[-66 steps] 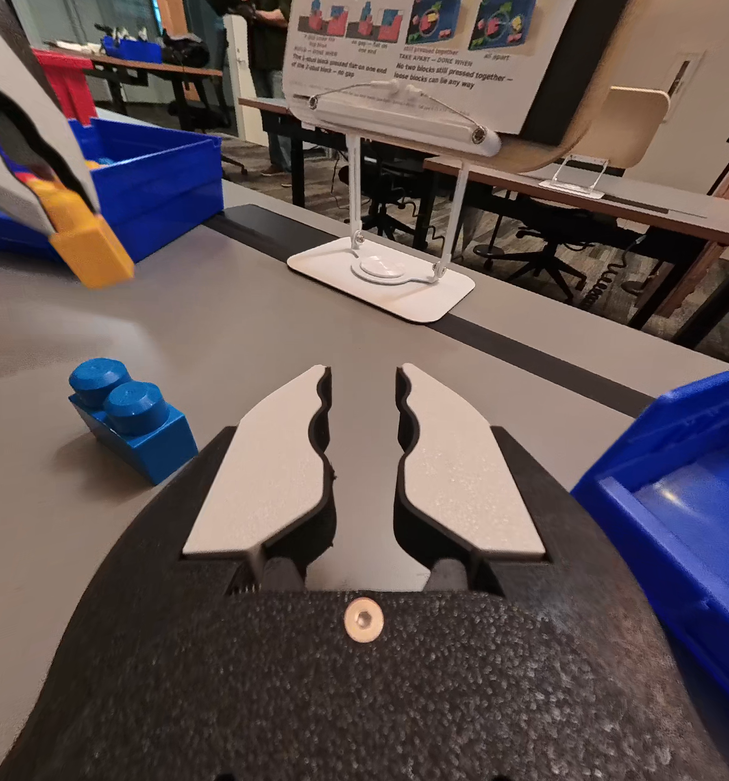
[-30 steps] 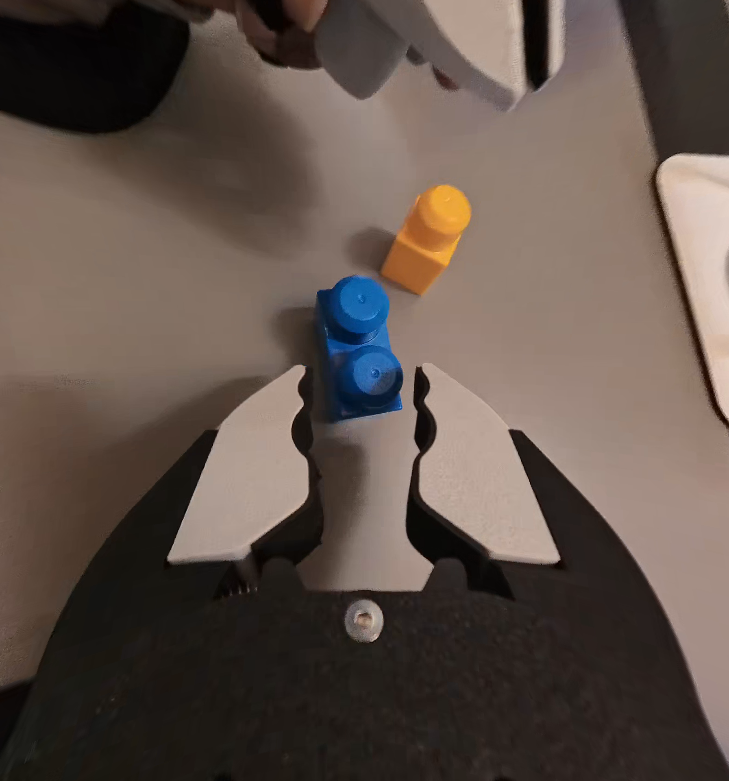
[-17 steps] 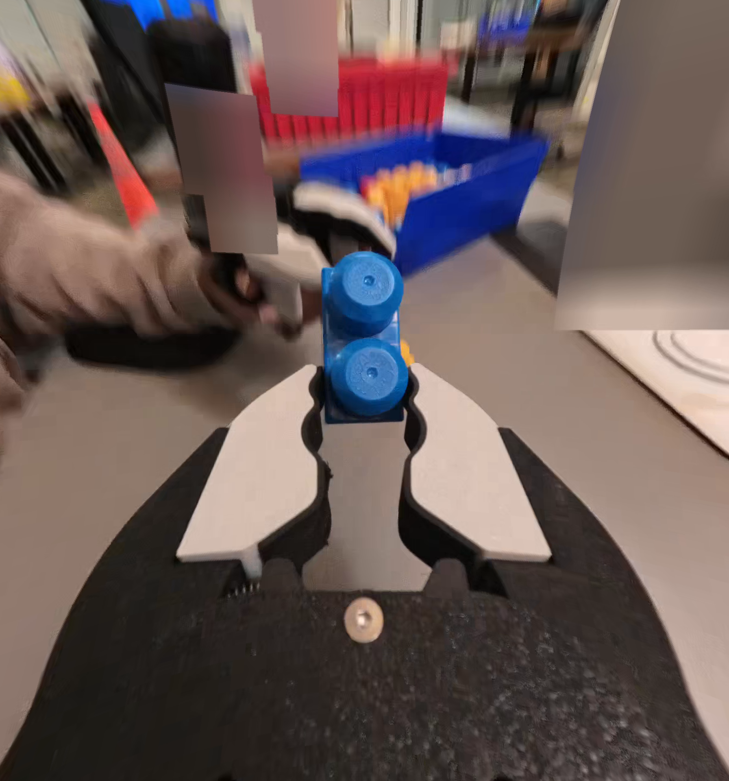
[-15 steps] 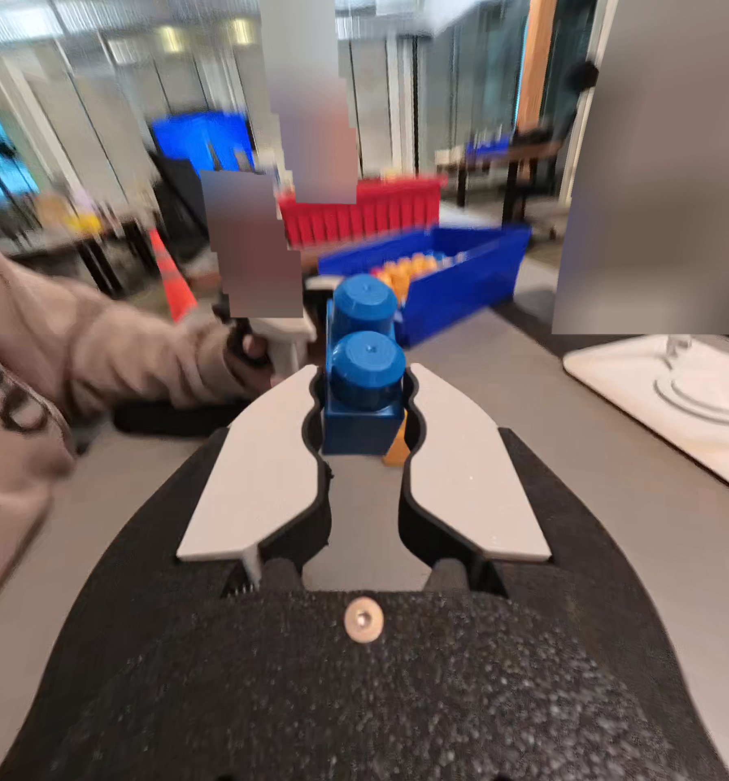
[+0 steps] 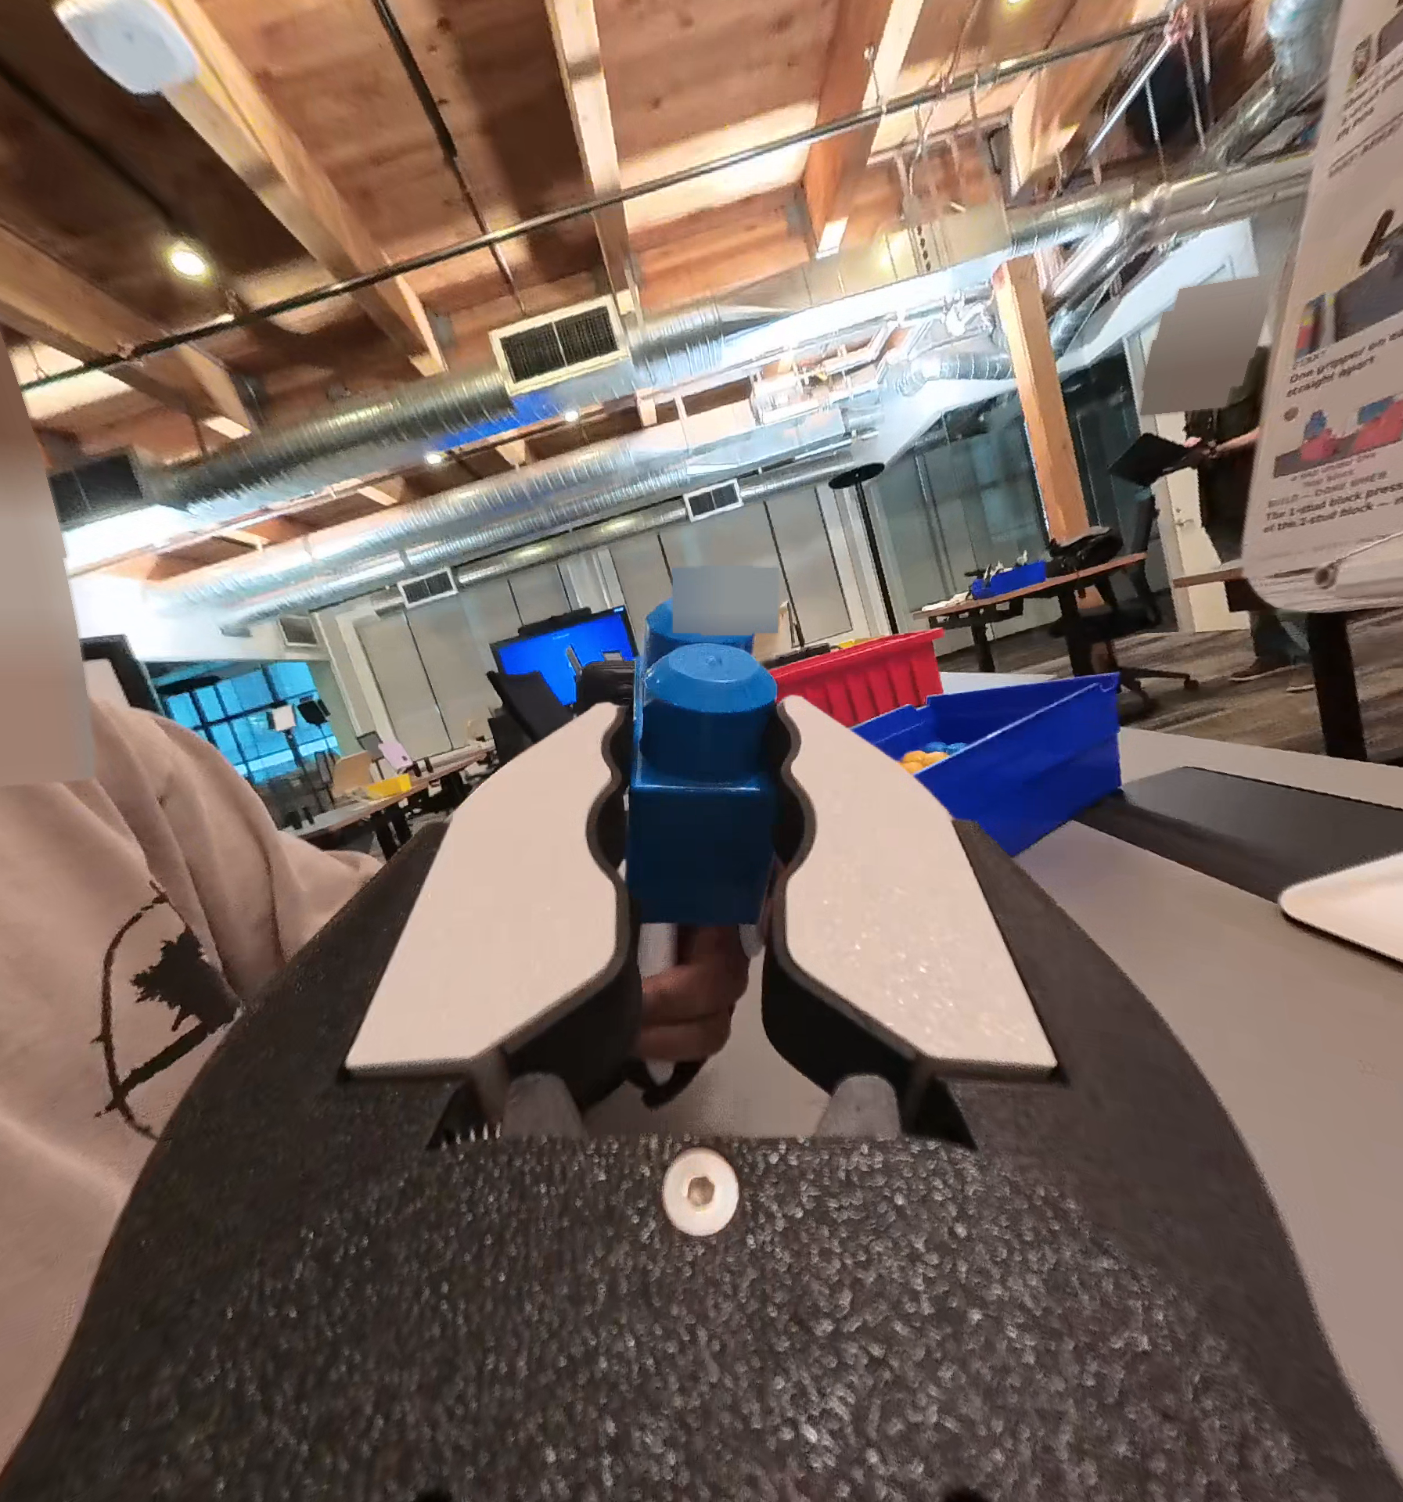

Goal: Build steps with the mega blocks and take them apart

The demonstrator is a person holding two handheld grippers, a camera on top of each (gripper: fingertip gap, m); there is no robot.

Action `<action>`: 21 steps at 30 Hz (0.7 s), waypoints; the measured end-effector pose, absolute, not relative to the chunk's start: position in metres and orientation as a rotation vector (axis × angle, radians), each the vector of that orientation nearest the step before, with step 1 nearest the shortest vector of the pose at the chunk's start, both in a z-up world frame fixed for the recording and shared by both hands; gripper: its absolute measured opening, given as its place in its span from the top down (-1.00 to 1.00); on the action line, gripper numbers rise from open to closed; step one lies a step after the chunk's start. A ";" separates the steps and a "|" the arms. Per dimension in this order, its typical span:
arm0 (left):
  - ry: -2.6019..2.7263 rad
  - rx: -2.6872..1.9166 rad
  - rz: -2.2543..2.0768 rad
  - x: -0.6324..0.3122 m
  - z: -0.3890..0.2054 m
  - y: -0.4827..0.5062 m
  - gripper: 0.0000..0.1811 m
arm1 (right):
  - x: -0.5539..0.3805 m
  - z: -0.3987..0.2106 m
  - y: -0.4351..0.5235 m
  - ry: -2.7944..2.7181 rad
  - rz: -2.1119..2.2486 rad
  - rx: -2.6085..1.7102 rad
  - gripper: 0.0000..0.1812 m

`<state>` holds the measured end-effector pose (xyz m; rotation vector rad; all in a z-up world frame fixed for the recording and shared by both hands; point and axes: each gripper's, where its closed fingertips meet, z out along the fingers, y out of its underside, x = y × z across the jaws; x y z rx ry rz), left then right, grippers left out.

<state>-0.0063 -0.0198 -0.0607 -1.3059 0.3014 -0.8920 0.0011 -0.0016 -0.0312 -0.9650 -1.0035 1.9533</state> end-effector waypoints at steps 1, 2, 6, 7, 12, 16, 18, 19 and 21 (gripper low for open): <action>0.288 -1.295 -0.904 -0.004 -0.058 -0.019 0.44 | -0.002 -0.031 -0.004 -0.988 1.954 -0.967 0.65; 0.273 -1.285 -0.924 -0.002 -0.055 -0.018 0.48 | -0.004 -0.032 -0.005 -0.968 1.953 -0.968 0.65; 0.232 -1.263 -0.945 -0.009 -0.049 -0.016 0.60 | -0.011 -0.037 -0.013 -0.966 1.962 -0.967 0.65; 0.238 -1.271 -0.941 -0.009 -0.049 -0.016 0.60 | -0.011 -0.038 -0.012 -0.957 1.974 -0.967 0.65; 0.301 -1.293 -0.956 -0.014 -0.050 -0.023 0.60 | -0.012 -0.045 -0.019 -1.048 1.972 -0.976 0.65; 0.351 -1.327 -0.887 -0.042 -0.047 -0.027 0.59 | -0.016 -0.059 -0.019 -1.213 1.864 -1.073 0.55; 0.371 -1.349 -0.801 -0.065 -0.046 -0.028 0.59 | -0.020 -0.071 -0.011 -1.308 1.741 -1.154 0.44; 0.383 -1.362 -0.759 -0.076 -0.047 -0.029 0.59 | -0.023 -0.081 -0.005 -1.362 1.644 -1.202 0.43; 0.389 -1.381 -0.714 -0.094 -0.050 -0.031 0.59 | -0.034 -0.111 0.007 -1.491 1.404 -1.331 0.46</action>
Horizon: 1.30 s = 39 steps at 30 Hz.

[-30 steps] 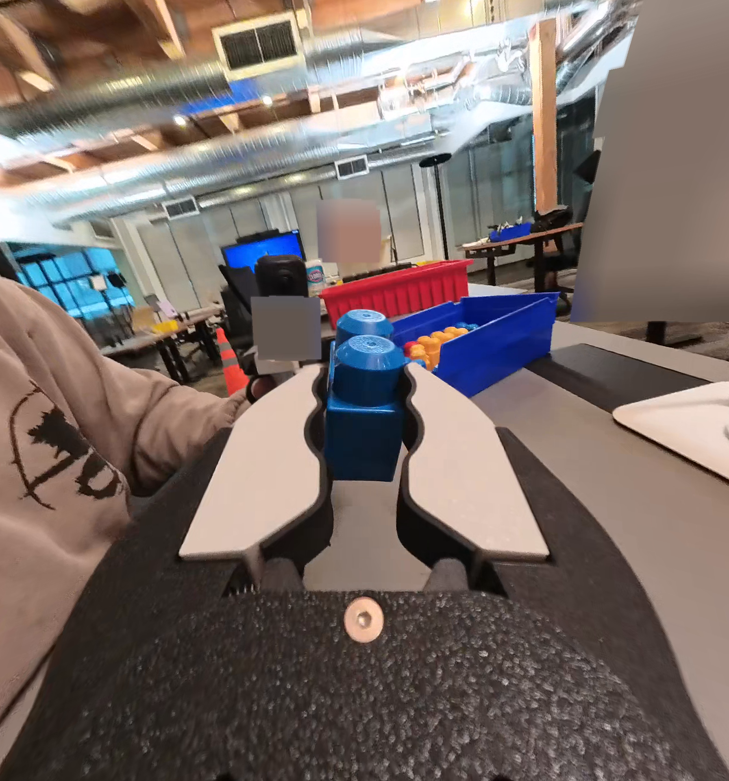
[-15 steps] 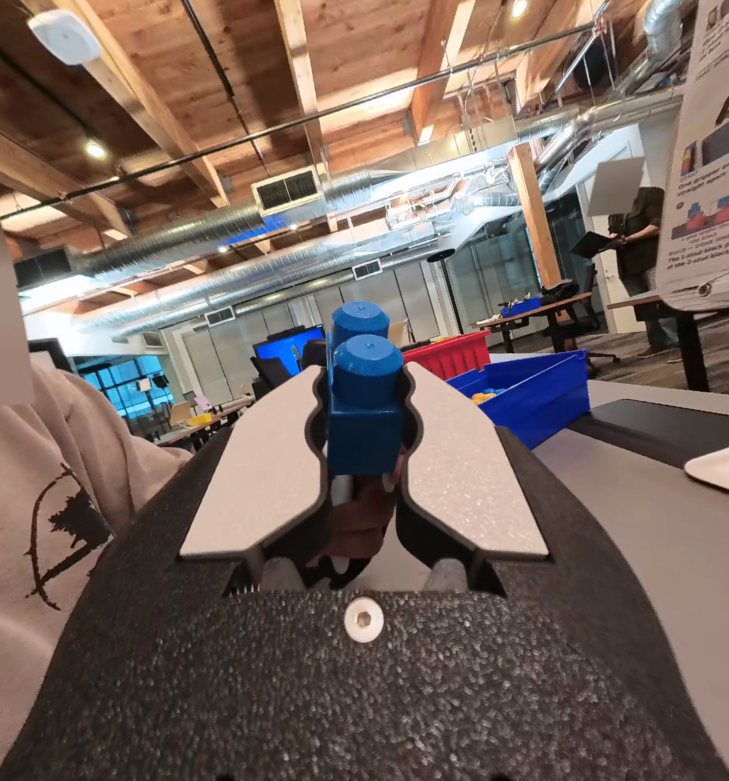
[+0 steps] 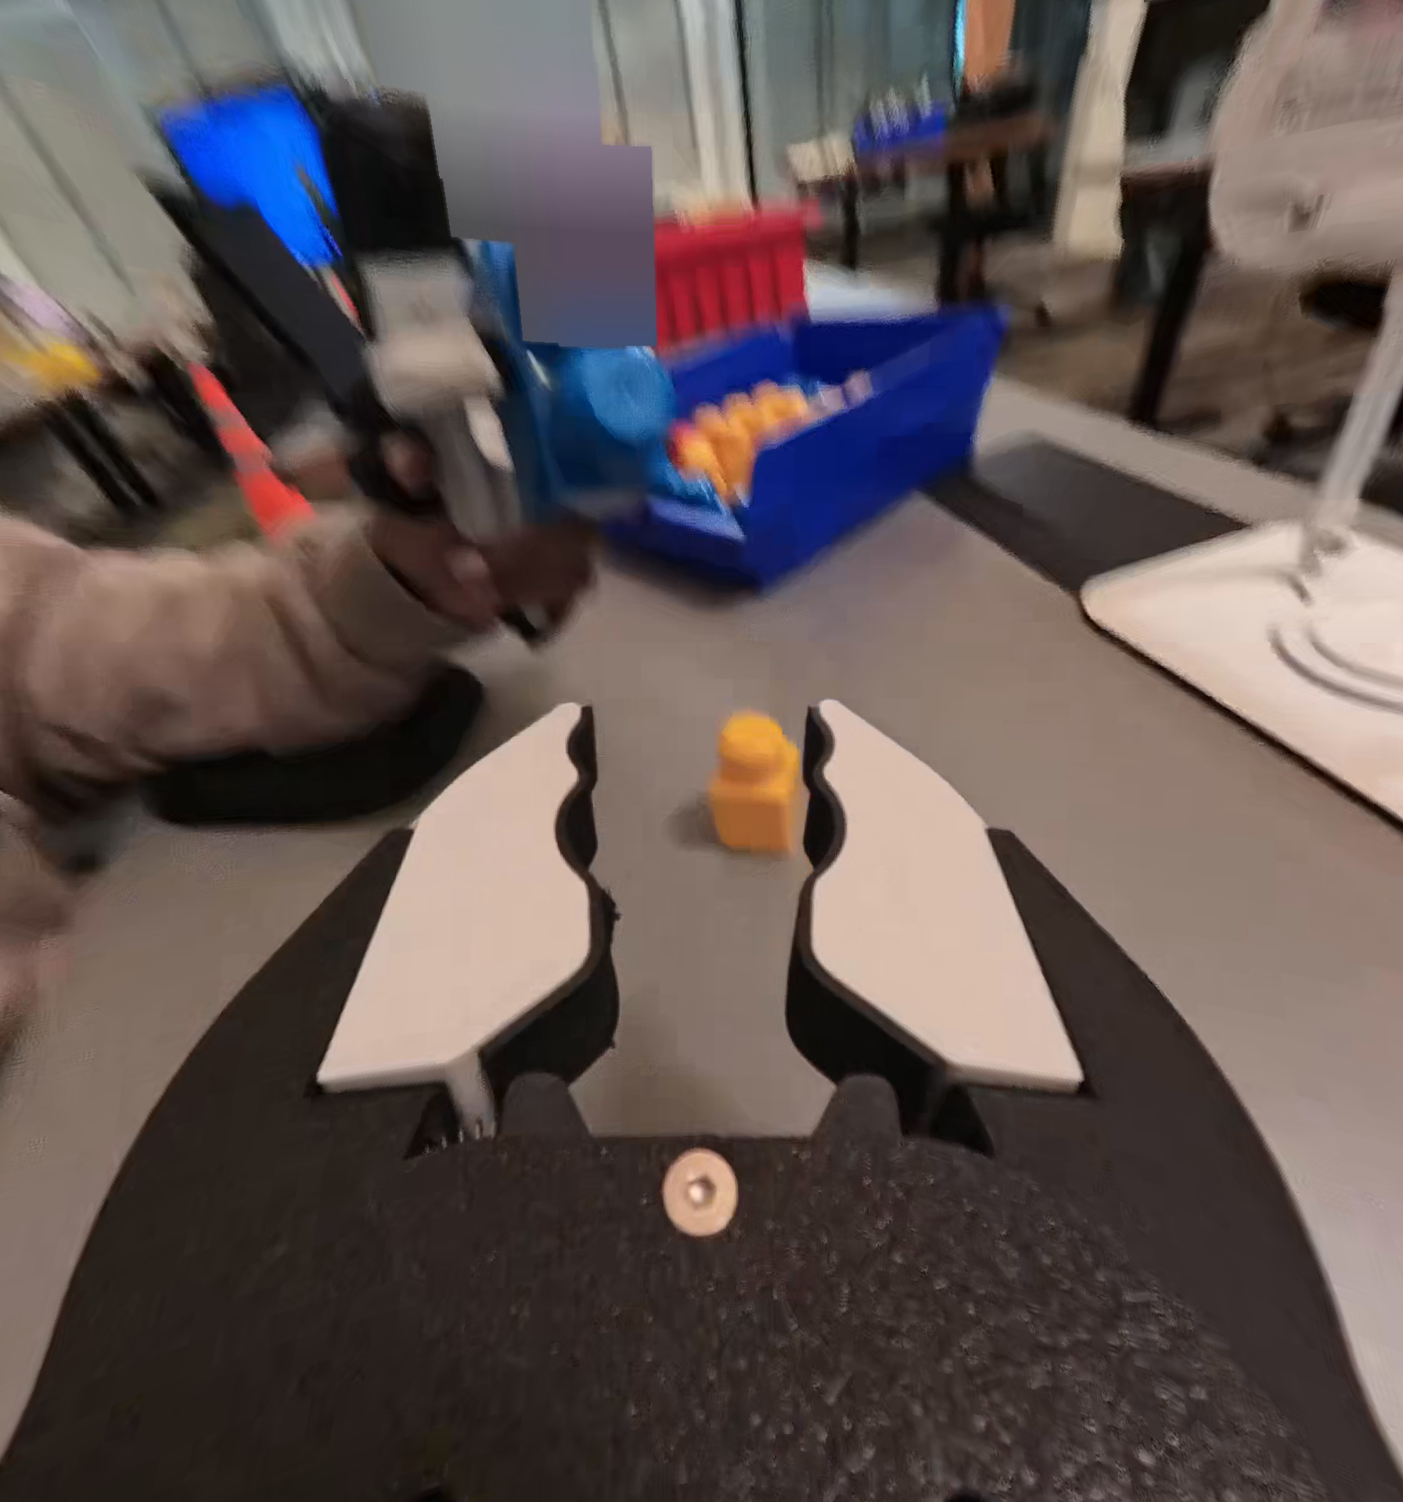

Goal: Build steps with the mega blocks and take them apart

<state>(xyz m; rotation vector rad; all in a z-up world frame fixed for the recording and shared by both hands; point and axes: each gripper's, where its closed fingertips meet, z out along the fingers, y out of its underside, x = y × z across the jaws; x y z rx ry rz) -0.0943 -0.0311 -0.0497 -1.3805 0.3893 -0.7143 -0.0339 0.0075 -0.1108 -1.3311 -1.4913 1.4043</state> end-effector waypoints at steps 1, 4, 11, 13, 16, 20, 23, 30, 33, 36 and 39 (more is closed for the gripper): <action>0.391 -1.394 -0.687 -0.102 -0.053 -0.031 0.59 | -0.040 -0.129 0.013 -1.561 1.277 -1.402 0.46; 0.372 -1.444 -0.603 -0.124 -0.067 -0.026 0.59 | -0.058 -0.169 0.013 -1.703 1.046 -1.579 0.44; 0.306 -1.468 -0.535 -0.161 -0.074 -0.026 0.60 | -0.097 -0.210 -0.001 -1.852 0.688 -1.744 0.39; 0.295 -1.474 -0.531 -0.166 -0.076 -0.027 0.60 | -0.105 -0.216 -0.002 -1.874 0.630 -1.767 0.40; 0.293 -1.494 -0.518 -0.167 -0.081 -0.025 0.60 | -0.108 -0.229 0.001 -1.920 0.522 -1.806 0.55; 0.303 -1.503 -0.529 -0.164 -0.082 -0.026 0.60 | -0.110 -0.222 -0.001 -1.902 0.611 -1.758 0.60; 0.324 -1.489 -0.581 -0.155 -0.080 -0.028 0.60 | -0.109 -0.181 0.000 -1.772 0.869 -1.635 0.61; 0.438 -1.425 -0.819 -0.096 -0.068 -0.039 0.59 | -0.053 -0.043 0.005 -1.248 1.657 -1.179 0.61; 0.469 -1.397 -0.925 -0.070 -0.063 -0.044 0.59 | -0.030 -0.024 0.000 -1.120 1.815 -1.066 0.61; 0.503 -1.411 -0.971 -0.049 -0.065 -0.046 0.59 | -0.023 -0.022 -0.010 -1.086 1.875 -1.010 0.61; 0.526 -1.431 -0.980 -0.037 -0.067 -0.046 0.59 | -0.027 -0.029 -0.020 -1.134 1.871 -1.002 0.61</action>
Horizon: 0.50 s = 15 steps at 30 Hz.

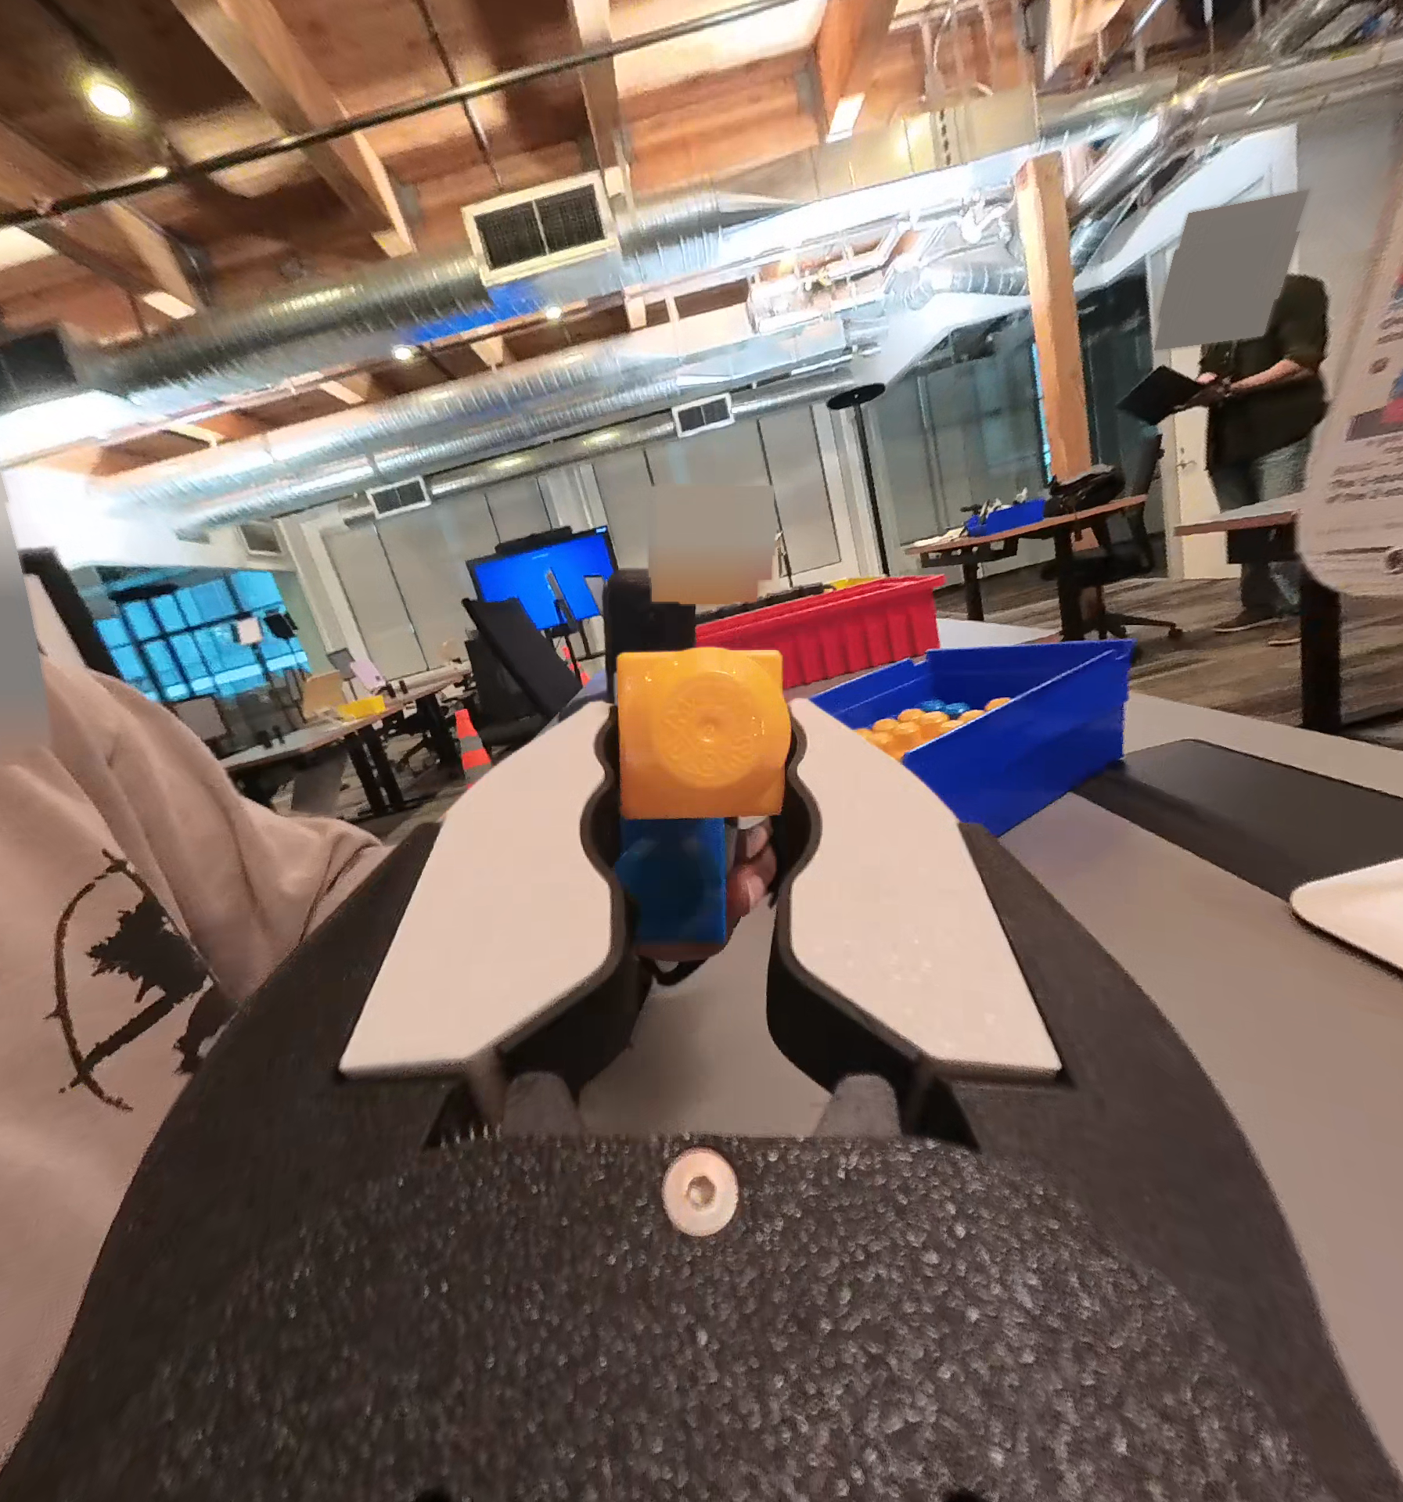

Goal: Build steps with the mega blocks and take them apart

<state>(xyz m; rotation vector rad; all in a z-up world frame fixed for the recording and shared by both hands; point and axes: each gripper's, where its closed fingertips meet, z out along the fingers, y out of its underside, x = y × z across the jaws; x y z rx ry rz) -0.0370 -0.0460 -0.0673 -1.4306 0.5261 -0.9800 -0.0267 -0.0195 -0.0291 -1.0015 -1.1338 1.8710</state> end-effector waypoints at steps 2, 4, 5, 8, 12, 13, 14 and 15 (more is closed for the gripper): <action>0.520 -1.440 -0.982 -0.037 -0.068 -0.045 0.59 | -0.027 -0.031 -0.023 -1.158 1.885 -0.994 0.61; 0.523 -1.454 -0.990 -0.037 -0.070 -0.046 0.59 | -0.030 -0.039 -0.029 -1.234 1.855 -1.006 0.61; 0.536 -1.467 -0.990 -0.035 -0.073 -0.046 0.59 | -0.032 -0.043 -0.033 -1.270 1.830 -1.008 0.61; 0.572 -1.509 -0.995 -0.033 -0.080 -0.048 0.59 | -0.032 -0.048 -0.036 -1.308 1.838 -1.017 0.61; 0.670 -1.627 -0.890 -0.033 -0.098 -0.049 0.59 | -0.030 -0.071 -0.040 -1.527 1.696 -1.085 0.61; 0.695 -1.657 -0.865 -0.032 -0.102 -0.049 0.60 | -0.030 -0.076 -0.040 -1.566 1.660 -1.096 0.61; 0.723 -1.689 -0.832 -0.032 -0.108 -0.050 0.59 | -0.029 -0.082 -0.041 -1.607 1.632 -1.112 0.61; 0.749 -1.720 -0.793 -0.032 -0.113 -0.049 0.59 | -0.028 -0.089 -0.041 -1.650 1.591 -1.129 0.61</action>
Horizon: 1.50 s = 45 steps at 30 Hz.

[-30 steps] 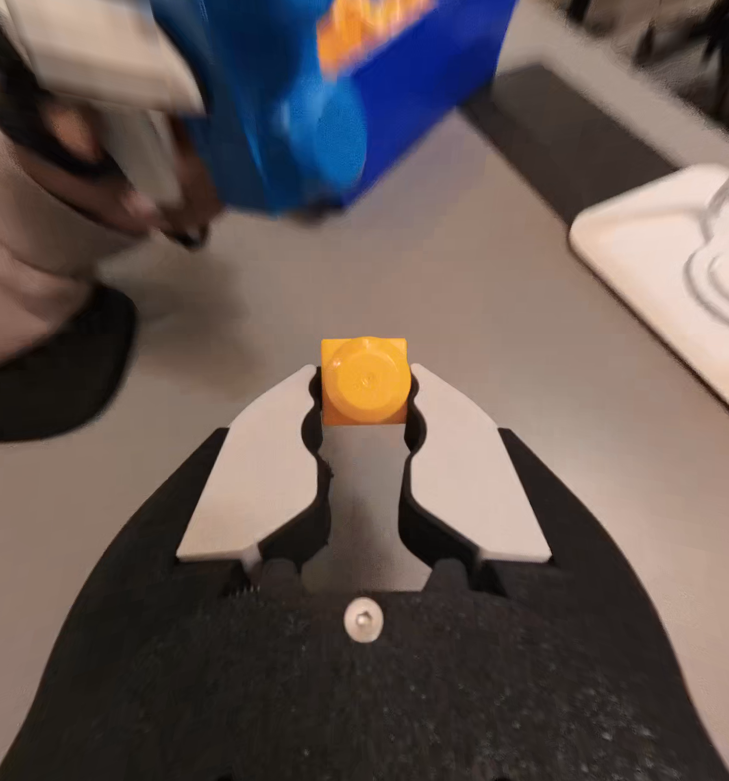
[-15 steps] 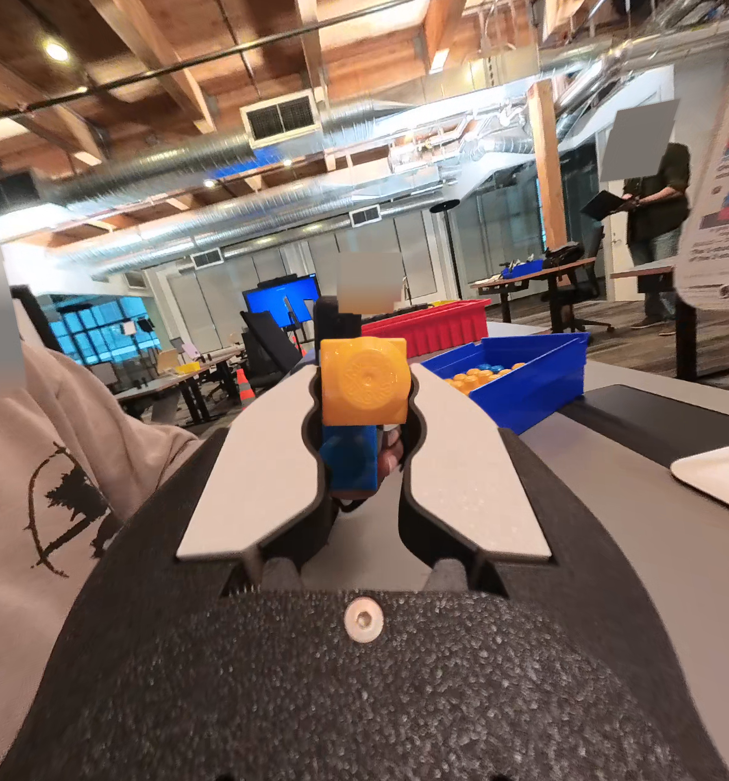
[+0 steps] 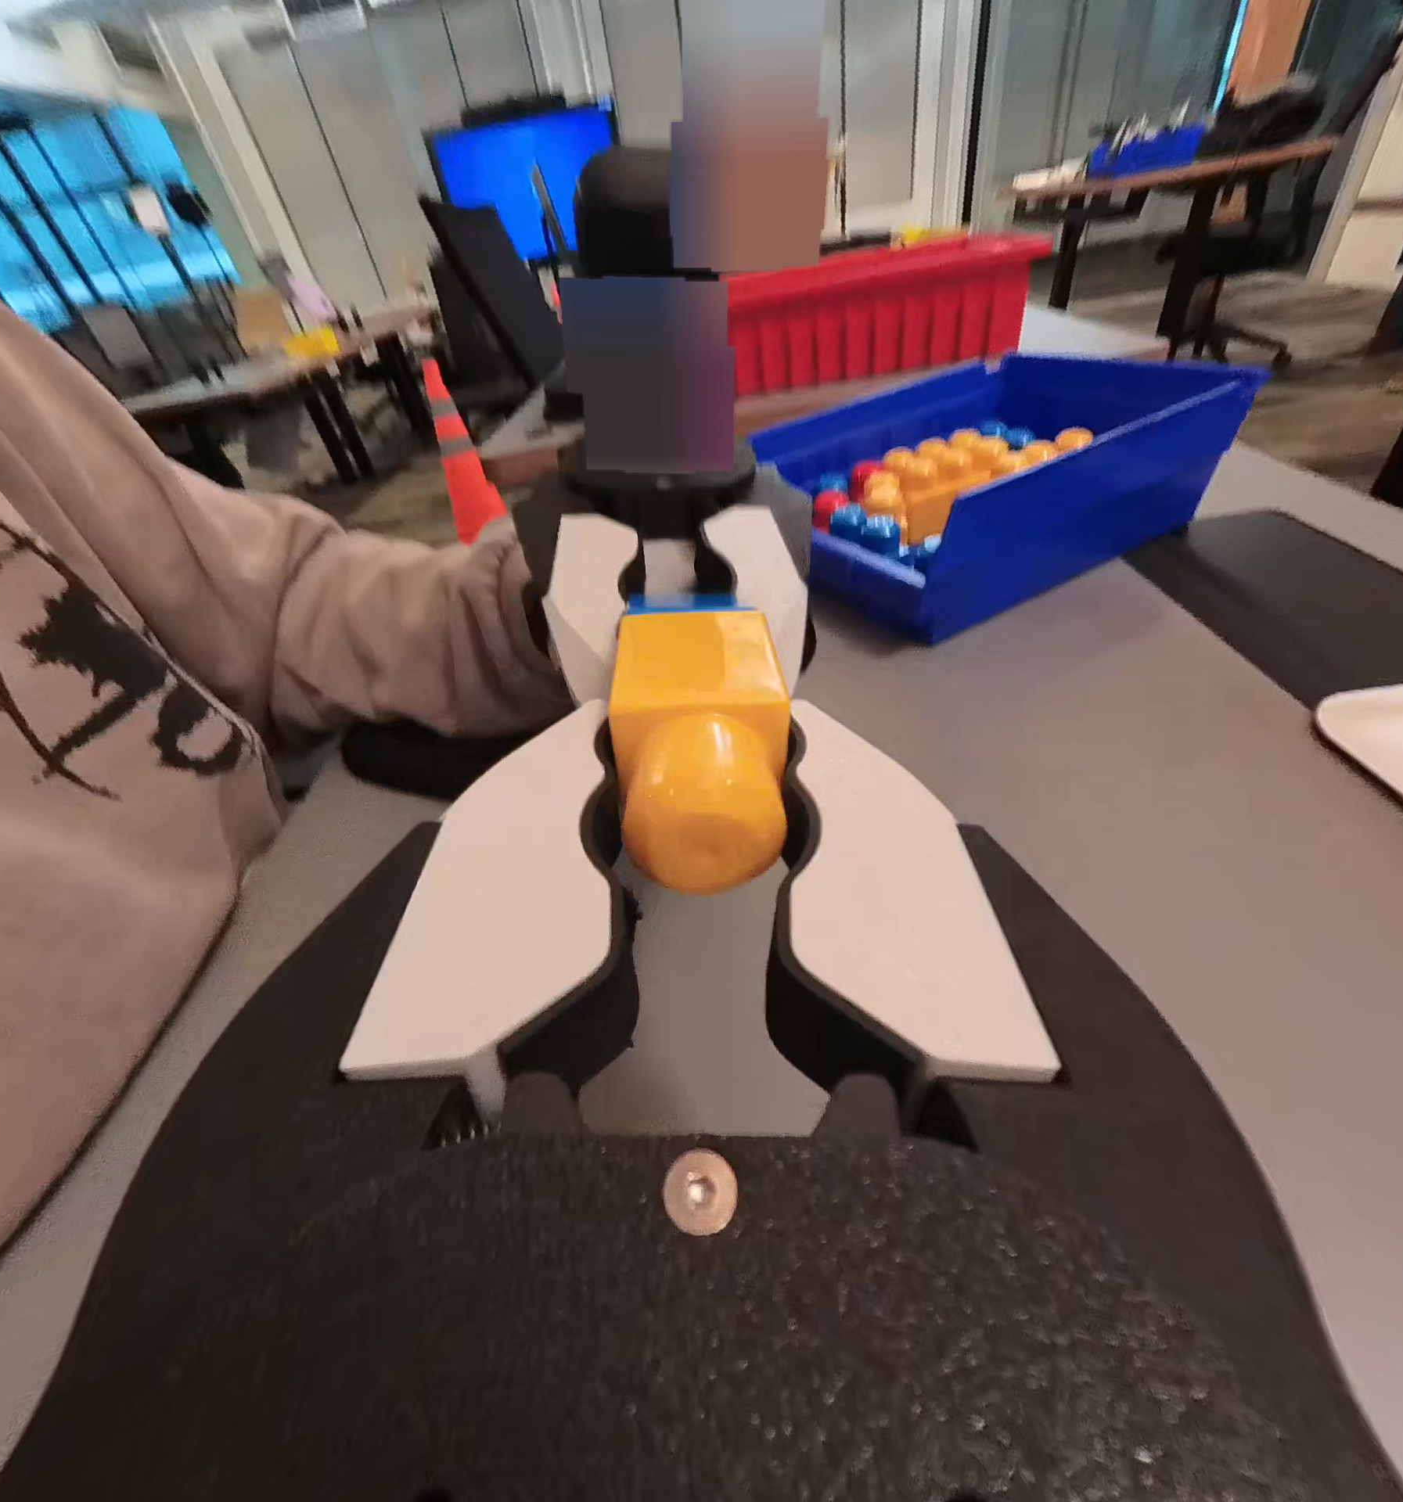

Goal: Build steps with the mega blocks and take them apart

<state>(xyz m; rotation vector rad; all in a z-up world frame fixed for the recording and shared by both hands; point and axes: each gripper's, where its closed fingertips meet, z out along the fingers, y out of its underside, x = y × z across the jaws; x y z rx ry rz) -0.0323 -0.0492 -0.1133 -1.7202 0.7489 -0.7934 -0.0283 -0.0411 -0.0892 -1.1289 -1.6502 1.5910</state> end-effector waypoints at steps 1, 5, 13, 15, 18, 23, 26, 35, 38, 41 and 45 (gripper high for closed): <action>0.774 -1.746 -0.762 -0.032 -0.118 -0.049 0.59 | -0.027 -0.097 -0.041 -1.697 1.546 -1.141 0.61; 0.872 -1.820 -0.685 -0.028 -0.137 -0.052 0.59 | -0.021 -0.121 -0.044 -1.859 1.422 -1.162 0.61; 1.044 -1.919 -0.539 -0.021 -0.164 -0.058 0.59 | -0.008 -0.153 -0.051 -2.103 1.225 -1.179 0.61; 1.049 -1.930 -0.509 -0.022 -0.167 -0.057 0.59 | -0.009 -0.156 -0.050 -2.099 1.197 -1.179 0.61; 1.031 -1.925 -0.505 -0.022 -0.167 -0.055 0.59 | -0.010 -0.158 -0.048 -2.074 1.220 -1.192 0.61; 1.016 -1.909 -0.544 -0.019 -0.168 -0.055 0.60 | -0.010 -0.157 -0.050 -2.034 1.264 -1.184 0.61; 1.021 -1.908 -0.575 -0.016 -0.170 -0.057 0.60 | -0.007 -0.159 -0.051 -2.036 1.273 -1.180 0.61; 0.945 -1.814 -0.713 -0.005 -0.148 -0.058 0.60 | -0.002 -0.135 -0.054 -1.974 1.294 -1.128 0.59; 0.907 -1.738 -0.753 -0.003 -0.131 -0.059 0.59 | 0.000 -0.114 -0.049 -1.915 1.255 -1.125 0.47; 0.894 -1.712 -0.742 -0.004 -0.127 -0.060 0.59 | 0.010 -0.100 -0.042 -1.850 1.281 -1.129 0.48; 0.890 -1.704 -0.756 -0.002 -0.126 -0.060 0.60 | 0.020 -0.098 -0.041 -1.793 1.327 -1.149 0.59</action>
